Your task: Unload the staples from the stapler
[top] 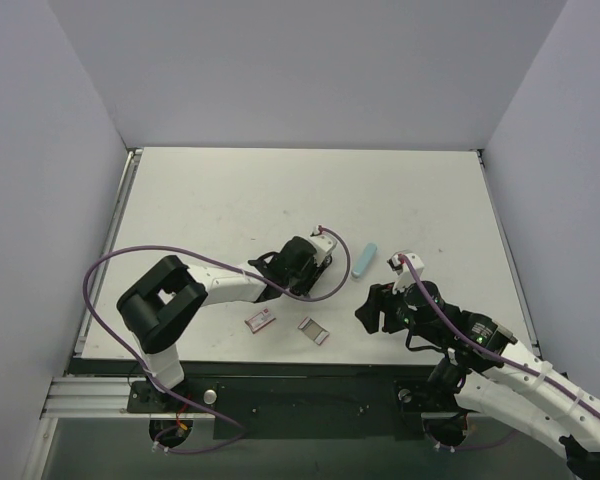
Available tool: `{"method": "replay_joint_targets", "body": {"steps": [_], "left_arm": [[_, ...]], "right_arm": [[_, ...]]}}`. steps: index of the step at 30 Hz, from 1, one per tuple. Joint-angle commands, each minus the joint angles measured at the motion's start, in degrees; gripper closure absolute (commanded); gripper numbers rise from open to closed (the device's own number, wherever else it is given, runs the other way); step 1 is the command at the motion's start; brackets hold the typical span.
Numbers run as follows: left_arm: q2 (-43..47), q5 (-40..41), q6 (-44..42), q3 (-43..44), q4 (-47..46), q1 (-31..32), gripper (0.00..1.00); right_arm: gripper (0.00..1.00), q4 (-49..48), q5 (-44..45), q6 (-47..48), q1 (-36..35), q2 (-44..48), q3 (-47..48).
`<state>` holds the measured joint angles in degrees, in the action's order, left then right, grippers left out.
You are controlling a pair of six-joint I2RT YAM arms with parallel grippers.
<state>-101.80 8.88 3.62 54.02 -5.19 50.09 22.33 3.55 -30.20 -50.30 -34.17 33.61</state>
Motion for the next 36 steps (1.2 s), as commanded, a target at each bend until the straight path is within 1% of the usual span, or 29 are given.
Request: {"method": "replay_joint_targets", "body": {"steps": [1,4,5,7,12,13,17,24,28,36], "left_arm": [[2.39,-1.06,-0.72,0.82,1.85,-0.25,0.45],[4.32,-1.41,-0.8,1.44,2.9,-0.16,0.32],[4.68,-1.59,-0.89,1.96,3.43,-0.16,0.26],[6.26,-1.76,-0.63,2.58,4.22,-0.16,0.16],[9.42,-2.73,-0.89,5.04,5.1,0.01,0.13],[9.51,-2.82,-1.07,6.26,7.1,0.1,0.13],[8.29,-3.79,-2.47,11.09,9.92,0.1,0.13],[0.82,-4.4,-6.34,21.02,15.29,0.01,0.13],[-3.58,-4.84,-7.13,25.51,17.75,0.1,0.13],[-8.41,-6.07,-7.48,28.25,17.94,-1.22,0.14]], "right_arm": [[0.41,0.0,-0.12,-0.74,-0.5,-0.02,0.14],[0.39,0.0,-0.12,-0.83,-0.59,0.25,0.14],[0.39,0.08,0.05,-0.83,-0.67,0.33,0.14],[0.39,0.17,0.23,-0.92,-0.67,0.68,0.14],[0.39,0.35,0.75,-0.92,-0.85,1.13,-0.12],[0.39,0.35,0.93,-1.0,-0.76,1.21,-0.12],[0.38,0.35,1.46,-1.01,-0.76,1.74,-0.12],[0.38,0.87,1.72,-1.18,-0.76,3.23,-0.82],[0.38,0.96,1.9,-1.8,-0.76,3.76,-1.35],[0.38,1.4,2.51,-2.23,-0.76,4.12,-1.79]]}}
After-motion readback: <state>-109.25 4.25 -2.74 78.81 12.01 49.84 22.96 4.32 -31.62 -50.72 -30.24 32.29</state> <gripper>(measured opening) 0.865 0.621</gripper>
